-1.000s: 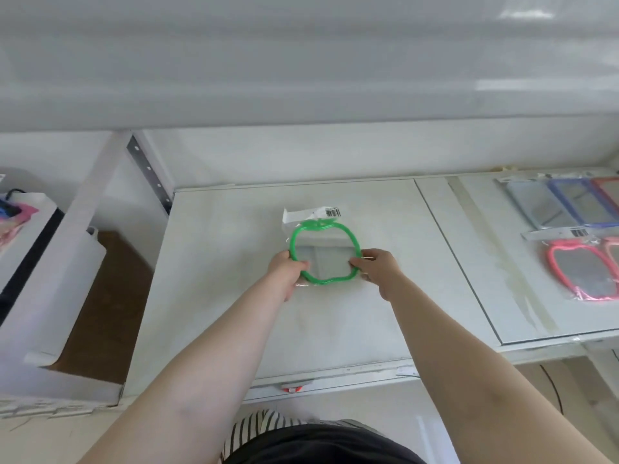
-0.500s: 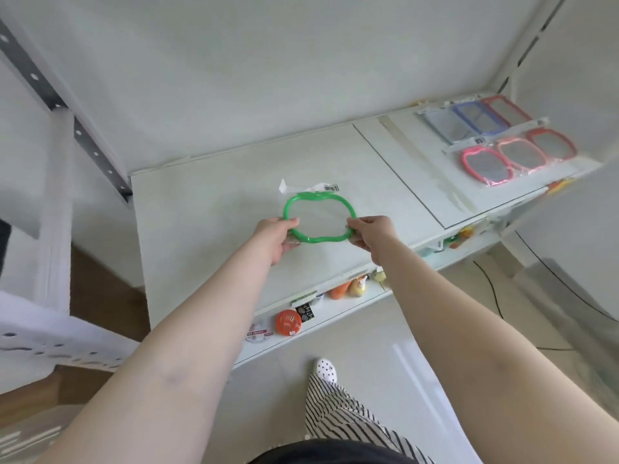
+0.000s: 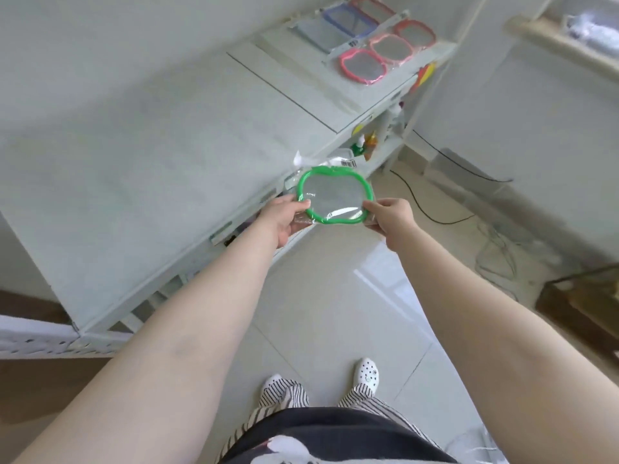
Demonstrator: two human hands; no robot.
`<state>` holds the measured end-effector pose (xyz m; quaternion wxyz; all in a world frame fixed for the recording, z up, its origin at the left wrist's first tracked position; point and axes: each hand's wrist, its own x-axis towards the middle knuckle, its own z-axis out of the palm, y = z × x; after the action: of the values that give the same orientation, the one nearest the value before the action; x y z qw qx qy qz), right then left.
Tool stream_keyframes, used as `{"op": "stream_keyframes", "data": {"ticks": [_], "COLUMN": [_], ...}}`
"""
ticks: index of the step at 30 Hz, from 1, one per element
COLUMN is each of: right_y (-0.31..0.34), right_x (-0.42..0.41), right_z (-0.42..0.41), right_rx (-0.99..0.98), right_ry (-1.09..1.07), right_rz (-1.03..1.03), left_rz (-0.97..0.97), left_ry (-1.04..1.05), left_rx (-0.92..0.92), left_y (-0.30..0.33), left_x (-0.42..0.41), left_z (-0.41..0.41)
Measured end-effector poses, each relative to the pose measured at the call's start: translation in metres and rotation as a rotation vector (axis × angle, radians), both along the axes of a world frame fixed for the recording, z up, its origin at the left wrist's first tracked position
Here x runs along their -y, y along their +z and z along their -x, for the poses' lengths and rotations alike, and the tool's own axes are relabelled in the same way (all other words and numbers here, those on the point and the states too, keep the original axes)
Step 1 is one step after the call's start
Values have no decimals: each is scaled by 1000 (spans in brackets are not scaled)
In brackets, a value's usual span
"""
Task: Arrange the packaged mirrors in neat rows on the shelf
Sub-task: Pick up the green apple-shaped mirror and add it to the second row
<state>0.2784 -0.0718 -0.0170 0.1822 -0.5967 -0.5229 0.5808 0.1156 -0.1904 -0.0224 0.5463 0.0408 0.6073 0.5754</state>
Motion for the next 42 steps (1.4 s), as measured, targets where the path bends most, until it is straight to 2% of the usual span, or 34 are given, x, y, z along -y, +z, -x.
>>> {"op": "stream_keyframes", "data": {"ticks": [9, 16, 23, 37, 42], "right_y": [-11, -24, -22, -3, -4], "right_x": [-73, -135, -186, -335, -379], "right_z": [-138, -183, -159, -53, -18], "right_rx": [29, 33, -6, -16, -3], "right_ry": [-92, -33, 18, 21, 87], "right_rz": [34, 43, 27, -39, -19], "left_rz": [60, 74, 77, 21, 41], "left_ry": [-40, 3, 64, 109, 169], "left_rx": [9, -20, -41, -57, -41], "left_y": [-19, -29, -20, 6, 2], "left_x": [-91, -139, -183, -324, -356], "left_z": [-131, -181, -161, -62, -38]}}
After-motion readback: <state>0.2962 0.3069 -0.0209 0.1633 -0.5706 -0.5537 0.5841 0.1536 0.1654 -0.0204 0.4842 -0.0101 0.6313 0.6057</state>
